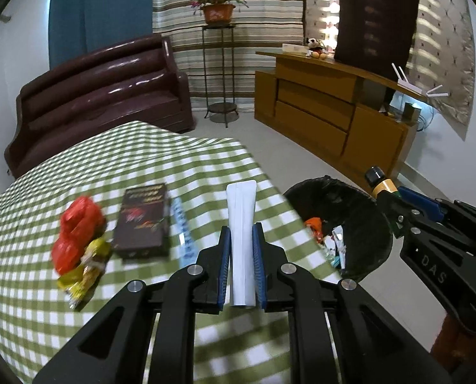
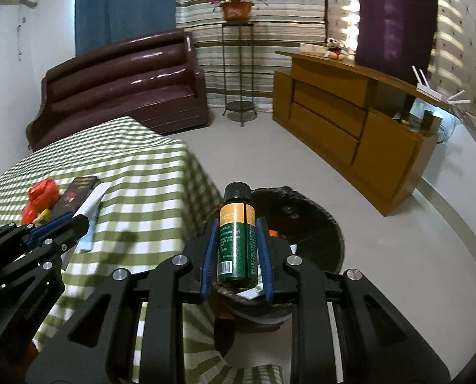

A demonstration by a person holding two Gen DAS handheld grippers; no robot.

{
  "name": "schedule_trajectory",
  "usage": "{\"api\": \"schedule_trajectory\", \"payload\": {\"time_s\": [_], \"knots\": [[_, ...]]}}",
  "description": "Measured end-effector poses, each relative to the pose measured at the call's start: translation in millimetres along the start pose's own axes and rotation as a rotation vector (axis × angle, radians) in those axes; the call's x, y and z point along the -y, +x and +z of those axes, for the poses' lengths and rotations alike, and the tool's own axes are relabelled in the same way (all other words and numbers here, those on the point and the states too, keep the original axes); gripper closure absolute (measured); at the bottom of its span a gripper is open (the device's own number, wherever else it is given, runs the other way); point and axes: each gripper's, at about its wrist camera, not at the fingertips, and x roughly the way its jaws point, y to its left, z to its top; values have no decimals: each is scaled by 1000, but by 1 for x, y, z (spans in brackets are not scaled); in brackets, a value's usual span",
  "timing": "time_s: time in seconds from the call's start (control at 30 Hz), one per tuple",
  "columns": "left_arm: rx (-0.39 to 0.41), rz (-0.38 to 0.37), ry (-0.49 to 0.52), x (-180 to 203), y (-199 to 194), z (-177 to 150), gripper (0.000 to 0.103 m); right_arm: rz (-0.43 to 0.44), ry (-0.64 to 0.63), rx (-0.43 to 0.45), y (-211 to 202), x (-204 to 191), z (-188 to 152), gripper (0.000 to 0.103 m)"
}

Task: Collect trash
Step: 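Carry the white strip and green can over the black bin with both tools, then open both tools to drop the strip and can into the bin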

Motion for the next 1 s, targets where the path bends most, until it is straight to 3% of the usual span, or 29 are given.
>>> {"api": "schedule_trajectory", "payload": {"time_s": [0.4,1.0], "knots": [[-5,-31,65,36,38,25,88,-46,52,-4,26,38,8,80],[-52,-53,100,61,87,42,87,-59,113,-42,65,64,6,80]]}}
